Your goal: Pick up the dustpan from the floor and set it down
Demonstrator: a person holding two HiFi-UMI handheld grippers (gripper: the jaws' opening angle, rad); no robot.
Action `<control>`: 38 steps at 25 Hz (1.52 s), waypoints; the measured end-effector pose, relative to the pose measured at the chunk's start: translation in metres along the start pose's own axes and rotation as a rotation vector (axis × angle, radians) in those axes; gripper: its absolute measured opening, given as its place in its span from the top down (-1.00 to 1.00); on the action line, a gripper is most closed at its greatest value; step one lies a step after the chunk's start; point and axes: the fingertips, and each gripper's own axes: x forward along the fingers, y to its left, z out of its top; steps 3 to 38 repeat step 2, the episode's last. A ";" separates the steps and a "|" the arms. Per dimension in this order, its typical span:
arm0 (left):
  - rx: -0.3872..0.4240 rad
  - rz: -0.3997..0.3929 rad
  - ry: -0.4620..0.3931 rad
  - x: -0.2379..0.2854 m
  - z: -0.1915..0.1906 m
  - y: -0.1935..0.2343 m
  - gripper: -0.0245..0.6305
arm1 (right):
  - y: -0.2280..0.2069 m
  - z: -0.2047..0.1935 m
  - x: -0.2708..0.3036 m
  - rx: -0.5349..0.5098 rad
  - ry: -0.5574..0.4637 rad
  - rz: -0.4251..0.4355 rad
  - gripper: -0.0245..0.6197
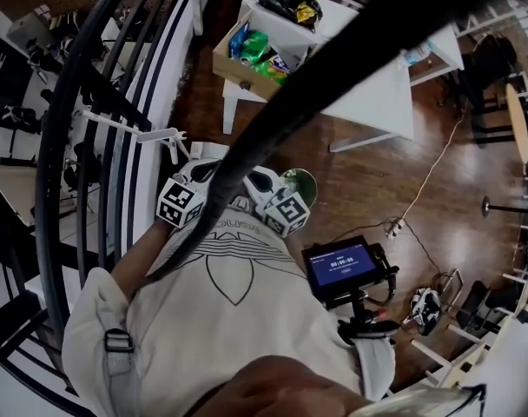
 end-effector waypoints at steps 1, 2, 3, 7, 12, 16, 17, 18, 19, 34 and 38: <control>0.005 0.004 -0.003 0.001 0.002 0.002 0.86 | -0.003 0.001 0.001 -0.008 -0.004 -0.001 0.92; 0.010 0.009 -0.006 0.002 0.004 0.005 0.86 | -0.006 0.001 0.002 -0.017 -0.008 -0.001 0.92; 0.010 0.009 -0.006 0.002 0.004 0.005 0.86 | -0.006 0.001 0.002 -0.017 -0.008 -0.001 0.92; 0.010 0.009 -0.006 0.002 0.004 0.005 0.86 | -0.006 0.001 0.002 -0.017 -0.008 -0.001 0.92; 0.010 0.009 -0.006 0.002 0.004 0.005 0.86 | -0.006 0.001 0.002 -0.017 -0.008 -0.001 0.92; 0.010 0.009 -0.006 0.002 0.004 0.005 0.86 | -0.006 0.001 0.002 -0.017 -0.008 -0.001 0.92; 0.010 0.009 -0.006 0.002 0.004 0.005 0.86 | -0.006 0.001 0.002 -0.017 -0.008 -0.001 0.92; 0.010 0.009 -0.006 0.002 0.004 0.005 0.86 | -0.006 0.001 0.002 -0.017 -0.008 -0.001 0.92; 0.010 0.009 -0.006 0.002 0.004 0.005 0.86 | -0.006 0.001 0.002 -0.017 -0.008 -0.001 0.92; 0.010 0.009 -0.006 0.002 0.004 0.005 0.86 | -0.006 0.001 0.002 -0.017 -0.008 -0.001 0.92; 0.010 0.009 -0.006 0.002 0.004 0.005 0.86 | -0.006 0.001 0.002 -0.017 -0.008 -0.001 0.92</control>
